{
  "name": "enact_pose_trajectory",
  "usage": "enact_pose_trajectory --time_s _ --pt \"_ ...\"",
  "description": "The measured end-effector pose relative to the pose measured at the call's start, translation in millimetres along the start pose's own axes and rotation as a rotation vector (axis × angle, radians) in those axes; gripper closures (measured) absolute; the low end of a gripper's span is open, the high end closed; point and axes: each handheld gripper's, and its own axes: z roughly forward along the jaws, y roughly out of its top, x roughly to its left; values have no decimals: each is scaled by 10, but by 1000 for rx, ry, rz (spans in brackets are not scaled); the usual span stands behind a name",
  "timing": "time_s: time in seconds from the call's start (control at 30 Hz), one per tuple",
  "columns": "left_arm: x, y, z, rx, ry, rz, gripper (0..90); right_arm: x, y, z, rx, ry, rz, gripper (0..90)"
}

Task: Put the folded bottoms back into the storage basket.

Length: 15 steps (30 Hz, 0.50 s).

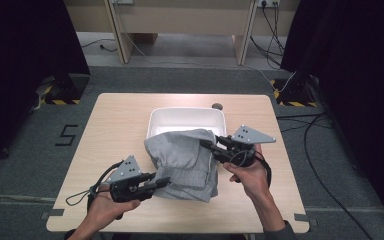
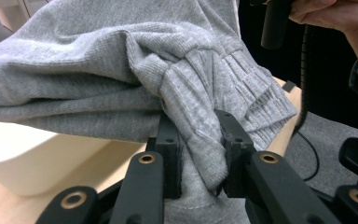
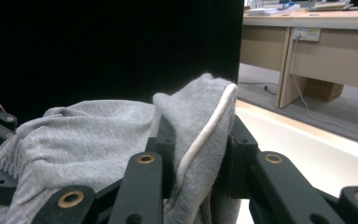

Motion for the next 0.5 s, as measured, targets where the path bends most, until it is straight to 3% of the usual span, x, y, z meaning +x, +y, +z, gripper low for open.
enact_pose_trajectory --time_s 0.1,0.27,0.5 --pt "30 95 5 -9 12 17 731 -15 98 22 6 0 -6 727" --pt "92 223 28 -26 10 2 731 -49 274 71 8 0 -32 728" --pt "181 328 72 -25 28 0 731 -187 374 140 9 7 1 729"
